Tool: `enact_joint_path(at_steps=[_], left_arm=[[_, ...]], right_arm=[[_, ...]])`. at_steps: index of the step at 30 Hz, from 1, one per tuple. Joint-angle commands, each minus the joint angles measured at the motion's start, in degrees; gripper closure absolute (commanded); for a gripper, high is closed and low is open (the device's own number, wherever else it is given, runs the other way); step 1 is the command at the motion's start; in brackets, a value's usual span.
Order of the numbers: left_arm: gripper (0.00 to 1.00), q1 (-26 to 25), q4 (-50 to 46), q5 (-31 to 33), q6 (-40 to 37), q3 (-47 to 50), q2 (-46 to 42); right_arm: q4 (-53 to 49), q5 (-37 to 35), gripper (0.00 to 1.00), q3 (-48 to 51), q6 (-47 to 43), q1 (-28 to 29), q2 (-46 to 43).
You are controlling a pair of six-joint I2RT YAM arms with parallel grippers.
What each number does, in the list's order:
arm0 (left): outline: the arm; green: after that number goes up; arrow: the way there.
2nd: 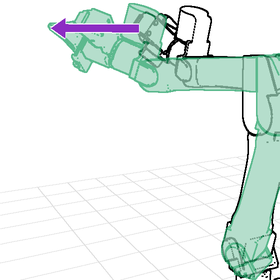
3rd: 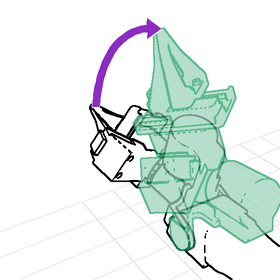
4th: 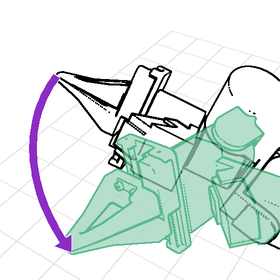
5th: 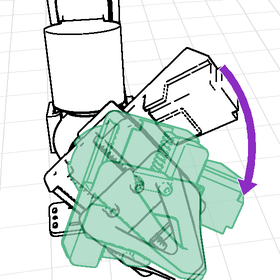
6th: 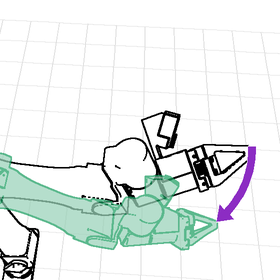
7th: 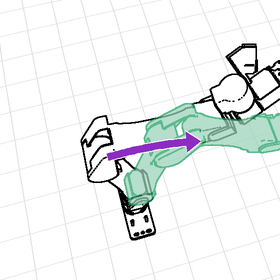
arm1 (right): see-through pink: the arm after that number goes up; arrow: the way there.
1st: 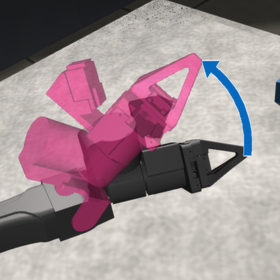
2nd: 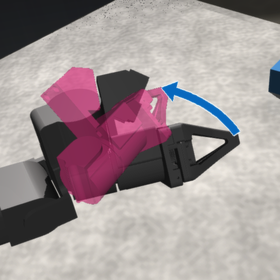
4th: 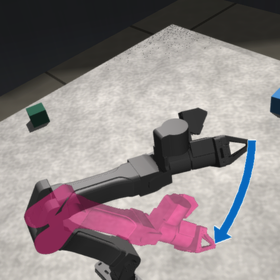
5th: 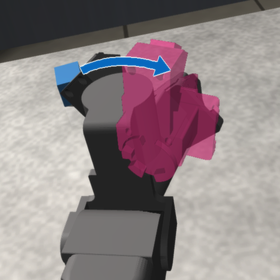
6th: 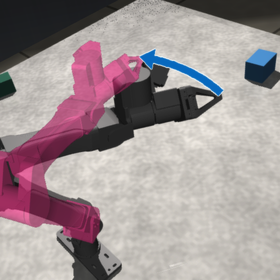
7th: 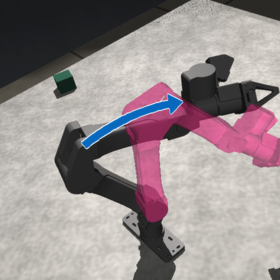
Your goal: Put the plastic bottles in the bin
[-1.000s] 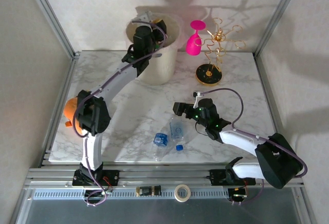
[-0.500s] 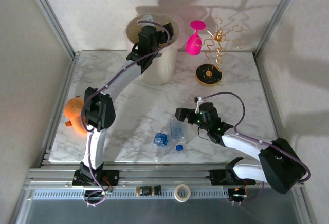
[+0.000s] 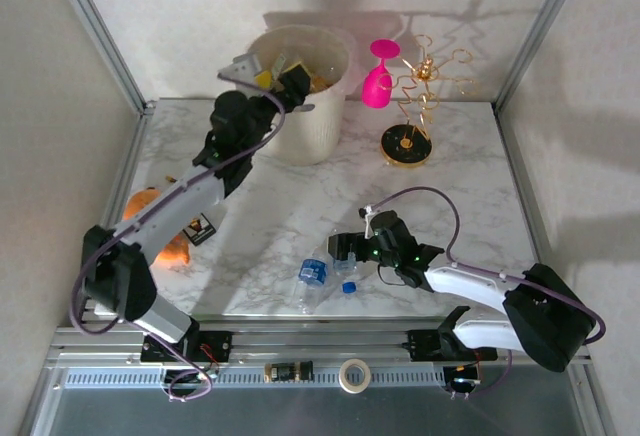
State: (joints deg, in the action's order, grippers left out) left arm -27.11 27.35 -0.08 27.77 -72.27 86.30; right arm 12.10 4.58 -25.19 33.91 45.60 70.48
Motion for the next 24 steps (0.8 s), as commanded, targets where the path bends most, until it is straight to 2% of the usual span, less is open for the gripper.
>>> enact_joint_path(at_steps=[1, 6, 11, 17, 22, 24], left_arm=[[0.01, 0.13, 7.62, -1.25, 3.93, 10.28, -5.27], [0.00, 0.13, 7.72, 2.04, 5.10, 22.14, -12.80], [0.00, 0.18, 7.16, 4.39, 6.16, 31.02, -17.92], [0.00, 0.39, 1.60, 6.92, 5.86, 34.21, -18.29], [0.00, 0.47, 1.64, 6.06, 8.70, 37.76, -17.25], [0.00, 0.48, 2.37, 5.92, 10.09, 39.28, -16.81]], right_arm=[[-6.10, -0.55, 0.01, -2.61, -0.07, 1.89, 0.71], [-10.31, -1.72, 0.02, -3.84, -0.32, 2.42, 1.77], [-10.26, -0.37, 0.12, -6.81, -1.30, 2.68, 6.25], [-10.24, -0.39, 0.20, -9.59, -1.68, 3.26, 11.94], [-11.29, -2.37, 0.22, -10.16, -0.85, 3.44, 13.61], [-11.95, -3.00, 0.27, -10.45, -0.86, 3.43, 13.93]])
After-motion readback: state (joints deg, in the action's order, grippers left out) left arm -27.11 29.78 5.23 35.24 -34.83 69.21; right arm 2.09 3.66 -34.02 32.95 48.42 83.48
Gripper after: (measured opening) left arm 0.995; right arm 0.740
